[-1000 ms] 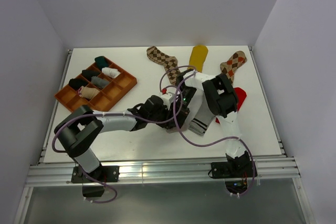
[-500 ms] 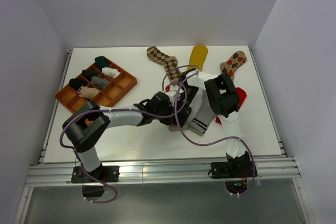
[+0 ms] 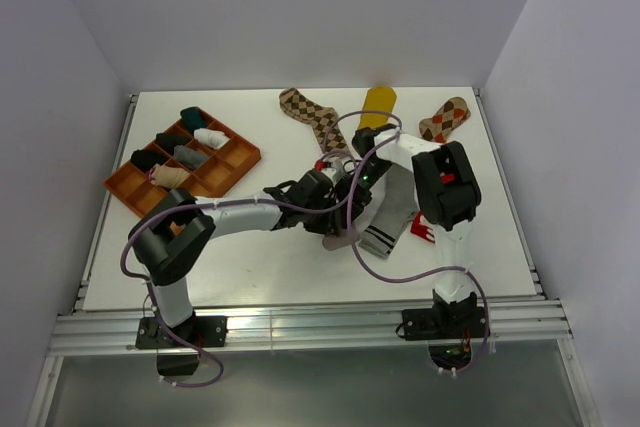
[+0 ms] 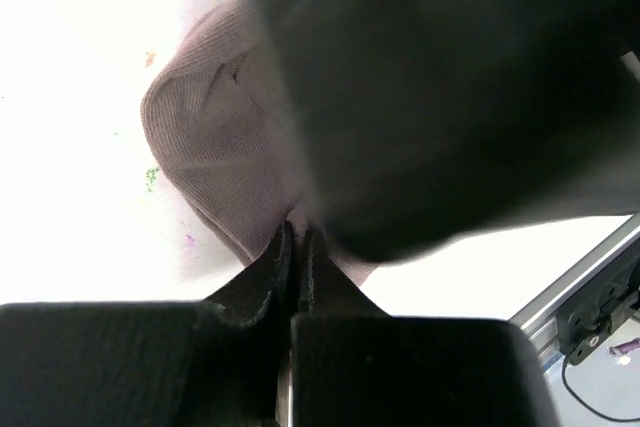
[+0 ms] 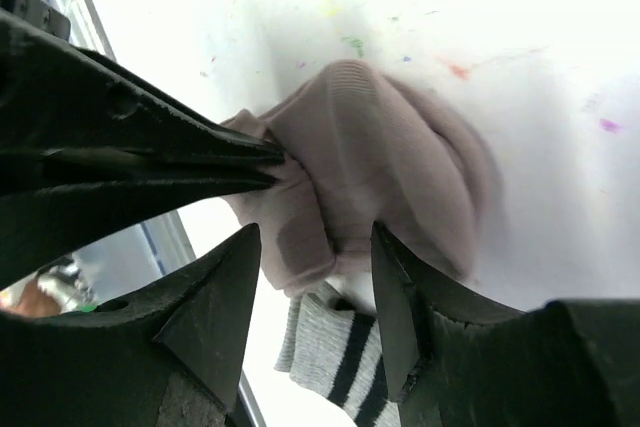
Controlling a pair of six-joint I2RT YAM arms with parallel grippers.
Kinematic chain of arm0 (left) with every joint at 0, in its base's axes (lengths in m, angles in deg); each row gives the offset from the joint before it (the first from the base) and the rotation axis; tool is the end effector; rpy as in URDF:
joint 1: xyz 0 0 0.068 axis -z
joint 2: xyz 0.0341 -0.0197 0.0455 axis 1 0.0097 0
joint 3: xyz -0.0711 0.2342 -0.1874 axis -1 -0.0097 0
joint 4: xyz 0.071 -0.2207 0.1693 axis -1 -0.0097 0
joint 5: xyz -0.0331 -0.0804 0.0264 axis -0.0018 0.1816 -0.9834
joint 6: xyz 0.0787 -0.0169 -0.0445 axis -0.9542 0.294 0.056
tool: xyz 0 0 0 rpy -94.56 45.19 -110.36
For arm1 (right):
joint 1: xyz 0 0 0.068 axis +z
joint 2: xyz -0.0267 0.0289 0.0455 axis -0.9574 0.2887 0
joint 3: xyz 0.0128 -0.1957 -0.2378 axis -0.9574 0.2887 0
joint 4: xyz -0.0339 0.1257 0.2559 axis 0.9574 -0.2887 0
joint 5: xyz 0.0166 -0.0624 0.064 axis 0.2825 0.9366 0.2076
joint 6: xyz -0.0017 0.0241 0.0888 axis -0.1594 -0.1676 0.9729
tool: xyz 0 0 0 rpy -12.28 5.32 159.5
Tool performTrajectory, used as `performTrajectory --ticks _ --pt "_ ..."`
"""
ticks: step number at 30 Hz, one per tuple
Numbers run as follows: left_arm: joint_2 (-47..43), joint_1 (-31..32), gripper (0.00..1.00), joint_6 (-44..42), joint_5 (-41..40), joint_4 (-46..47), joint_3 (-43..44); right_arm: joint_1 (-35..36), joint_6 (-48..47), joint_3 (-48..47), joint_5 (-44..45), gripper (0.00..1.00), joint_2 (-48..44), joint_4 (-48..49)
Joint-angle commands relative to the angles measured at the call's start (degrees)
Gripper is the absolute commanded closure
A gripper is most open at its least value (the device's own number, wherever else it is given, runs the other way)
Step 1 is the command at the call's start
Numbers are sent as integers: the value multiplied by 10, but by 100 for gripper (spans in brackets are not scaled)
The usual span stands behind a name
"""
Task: Roll the socks
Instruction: Roll the sock at the center of the board.
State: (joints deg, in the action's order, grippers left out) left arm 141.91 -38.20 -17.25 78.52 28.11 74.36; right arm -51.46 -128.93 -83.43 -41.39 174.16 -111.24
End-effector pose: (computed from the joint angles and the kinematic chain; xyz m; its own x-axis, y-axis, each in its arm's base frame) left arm 0.2624 -0.3417 0.1466 -0.8789 0.1300 -0.4590 0.3603 0.8115 -0.4600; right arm 0.3586 0.2086 0.1269 -0.5979 -0.7213 -0.3496 -0.7048 0.2653 0.6579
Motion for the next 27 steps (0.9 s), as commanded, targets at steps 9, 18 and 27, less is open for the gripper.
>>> performTrajectory --ticks 9,18,27 --pt "43 5 100 18 -26 -145 67 -56 57 60 -12 44 -107 115" --pt "63 1 100 16 -17 -178 103 -104 95 100 20 46 -140 159" --pt "70 -4 100 7 -7 -189 125 -150 174 161 89 50 -163 245"
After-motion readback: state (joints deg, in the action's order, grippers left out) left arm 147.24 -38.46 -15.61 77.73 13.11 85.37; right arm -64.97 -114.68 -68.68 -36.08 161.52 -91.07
